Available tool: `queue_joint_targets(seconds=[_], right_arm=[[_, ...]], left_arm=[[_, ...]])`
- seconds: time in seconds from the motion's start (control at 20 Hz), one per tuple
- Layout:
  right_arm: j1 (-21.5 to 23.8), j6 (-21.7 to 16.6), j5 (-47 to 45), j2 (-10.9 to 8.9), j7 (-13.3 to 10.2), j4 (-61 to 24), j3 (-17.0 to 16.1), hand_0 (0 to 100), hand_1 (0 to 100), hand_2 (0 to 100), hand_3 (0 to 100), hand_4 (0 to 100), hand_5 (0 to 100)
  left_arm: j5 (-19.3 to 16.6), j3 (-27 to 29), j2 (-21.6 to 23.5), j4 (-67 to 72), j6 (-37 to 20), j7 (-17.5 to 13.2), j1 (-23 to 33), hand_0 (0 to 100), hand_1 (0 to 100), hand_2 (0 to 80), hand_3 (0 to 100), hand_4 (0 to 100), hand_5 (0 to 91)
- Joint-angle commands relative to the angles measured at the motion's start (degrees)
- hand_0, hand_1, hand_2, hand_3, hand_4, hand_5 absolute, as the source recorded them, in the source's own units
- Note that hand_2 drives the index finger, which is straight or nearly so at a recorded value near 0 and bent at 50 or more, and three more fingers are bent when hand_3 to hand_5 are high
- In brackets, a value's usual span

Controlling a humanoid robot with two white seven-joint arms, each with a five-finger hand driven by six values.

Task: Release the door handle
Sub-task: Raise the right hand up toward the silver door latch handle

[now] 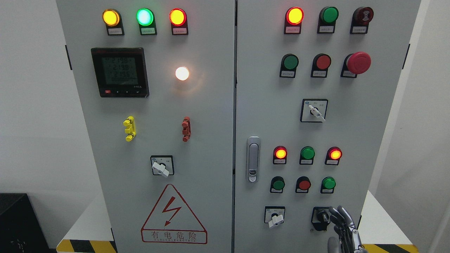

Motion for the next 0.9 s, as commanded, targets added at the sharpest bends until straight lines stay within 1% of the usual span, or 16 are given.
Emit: queue_joint_targets(seconds=[0.0,0.1,0.3,0.45,0.6,0.85], right_arm=[[-2.51,-0.36,11.29,0.18,-0.5,-0.02,-1.46,49,23,0,49,49,41],[-3.21,-0.36,15.77,0.18,-0.5,-0.02,-1.46,50,27,0,57,54,47],[-4.88,-0.45,23.86,-0.08,-0.42,-0.02,-1.11,51,28,0,60,56,49],[-6.81,-0.45,32.82,-0.17,-0.24,-0.02,-0.93,51,28,0,63,58,53],[-7.35,-0.36,37.32,-0.08,-0.15,0.07,-0.32,51,29,0,65,62,57],[-7.44,0.08,45.22,0.01,0.02,0.07,4.51,52,29,0,66,63,59]], left_arm=[[0.0,0.0,-0.05,0.0,0.19,-0.04,0.0,0,0,4.4,10,0,0.0],[0.0,0.0,-0.05,0.0,0.1,-0.04,0.0,0,0,4.4,10,0,0.0],[0.0,0.0,-0.05,0.0,0.18,-0.04,0.0,0,0,4.3,10,0,0.0],[0.0,0.0,-0.05,0.0,0.1,-0.04,0.0,0,0,4.3,10,0,0.0],[0.0,0.0,-0.05,0.0,0.1,-0.04,0.0,0,0,4.3,10,0,0.0],[0.0,0.0,-0.05,0.0,0.19,-0.04,0.0,0,0,4.3,10,0,0.0]])
